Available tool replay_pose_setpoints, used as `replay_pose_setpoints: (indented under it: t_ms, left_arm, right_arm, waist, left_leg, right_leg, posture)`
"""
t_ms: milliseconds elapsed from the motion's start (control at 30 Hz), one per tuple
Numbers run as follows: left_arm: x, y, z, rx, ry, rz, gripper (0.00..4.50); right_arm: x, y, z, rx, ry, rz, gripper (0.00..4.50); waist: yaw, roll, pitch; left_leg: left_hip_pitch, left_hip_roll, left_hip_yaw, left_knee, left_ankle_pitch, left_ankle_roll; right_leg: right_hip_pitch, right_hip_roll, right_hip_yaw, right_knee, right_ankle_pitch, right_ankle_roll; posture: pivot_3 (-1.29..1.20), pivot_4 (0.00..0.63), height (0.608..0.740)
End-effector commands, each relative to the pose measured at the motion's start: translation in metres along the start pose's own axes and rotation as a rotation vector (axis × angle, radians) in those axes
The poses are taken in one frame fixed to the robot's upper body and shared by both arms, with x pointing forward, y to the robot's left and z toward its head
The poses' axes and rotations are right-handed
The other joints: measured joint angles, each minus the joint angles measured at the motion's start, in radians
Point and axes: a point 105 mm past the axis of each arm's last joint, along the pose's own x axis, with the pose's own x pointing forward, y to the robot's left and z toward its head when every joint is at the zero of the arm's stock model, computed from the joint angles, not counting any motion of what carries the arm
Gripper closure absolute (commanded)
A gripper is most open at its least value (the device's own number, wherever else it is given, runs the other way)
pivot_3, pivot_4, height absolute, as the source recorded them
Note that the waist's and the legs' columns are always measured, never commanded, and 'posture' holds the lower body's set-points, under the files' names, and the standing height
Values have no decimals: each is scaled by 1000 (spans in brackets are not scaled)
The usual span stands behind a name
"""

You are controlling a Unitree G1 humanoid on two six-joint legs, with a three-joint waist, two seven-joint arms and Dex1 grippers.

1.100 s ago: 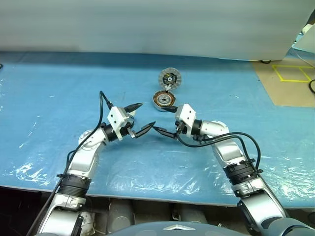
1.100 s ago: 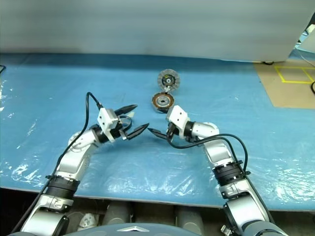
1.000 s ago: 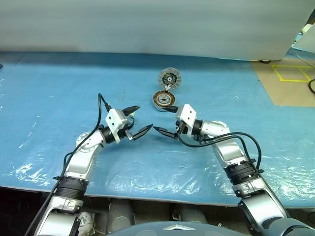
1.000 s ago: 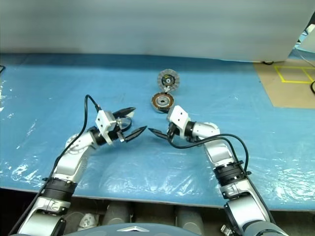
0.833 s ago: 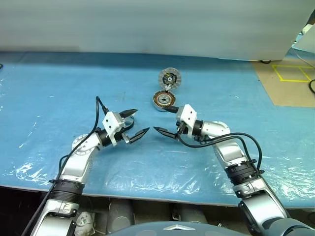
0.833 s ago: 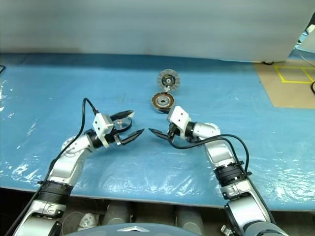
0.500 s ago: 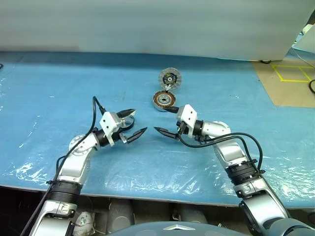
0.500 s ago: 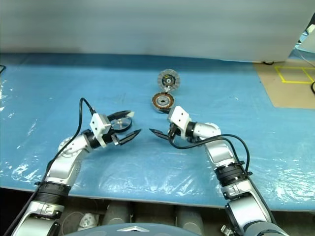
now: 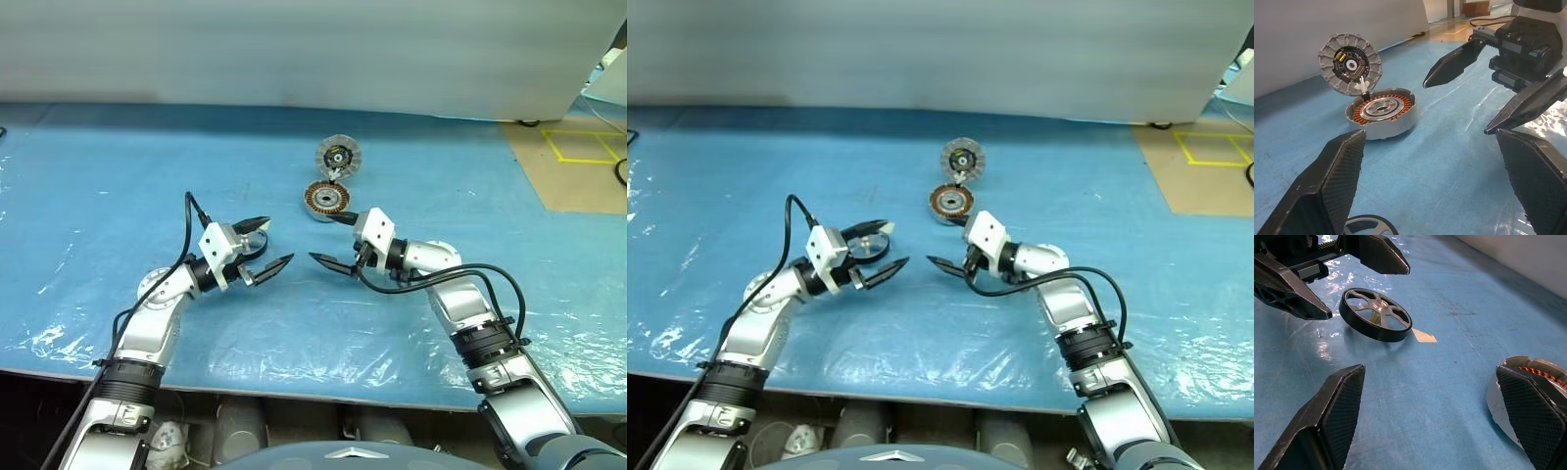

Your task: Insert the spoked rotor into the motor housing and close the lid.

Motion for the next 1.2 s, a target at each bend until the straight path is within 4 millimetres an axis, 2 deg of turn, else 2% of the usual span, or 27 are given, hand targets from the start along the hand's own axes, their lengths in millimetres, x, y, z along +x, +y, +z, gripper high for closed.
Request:
replay_pose_setpoints:
  t_ms: [33,300,500,633,767,867,1133,1200]
  left_arm:
    - [2,2,10,33,-37,-3,20]
    - [3,0,8,29,-32,-5,20]
    - [5,-2,6,24,-30,-13,20]
    - [4,-7,1,19,-27,-17,20]
    - [4,-7,0,17,-28,-13,20]
    - [3,-6,0,17,-25,-7,0]
    - [6,-8,2,15,-29,-8,0]
    - [7,-9,3,14,-31,-13,0]
  right_arm:
    - [-3,-6,8,-26,-25,-19,0]
    - [5,-11,14,-33,-26,-43,0]
    - [23,-25,0,-88,156,-35,0]
    - [37,-33,3,-113,193,-24,0]
    - [45,-38,-2,-149,237,-15,0]
    - [47,-42,-5,-151,252,-25,556]
    - [43,-49,-15,-151,296,-62,3212]
    - [41,-52,-17,-156,306,-80,3990]
  waist:
    - [0,0,0]
    - [0,0,0]
    - [-2,0,0]
    - [-2,0,0]
    - [-2,0,0]
    - [0,0,0]
    - [-1,0,0]
    - [-1,0,0]
  left_leg:
    - [0,0,0,0,0,0]
    - [0,0,0,0,0,0]
    - [0,0,0,0,0,0]
    - [0,0,0,0,0,0]
    - [0,0,0,0,0,0]
    - [-1,0,0,0,0,0]
    - [0,0,0,0,0,0]
    - [0,0,0,0,0,0]
  right_leg:
    - [0,0,0,0,0,0]
    - [0,0,0,0,0,0]
    - [0,0,0,0,0,0]
    - [0,0,0,0,0,0]
    - [0,0,0,0,0,0]
    - [0,0,0,0,0,0]
    - [0,0,0,1,0,0]
    - [0,0,0,1,0,0]
  posture:
    - [0,150,740]
    - [0,150,740]
    - [0,150,740]
    - [0,150,740]
    - [0,150,740]
    - [0,150,740]
    - [0,150,740]
    - [0,150,740]
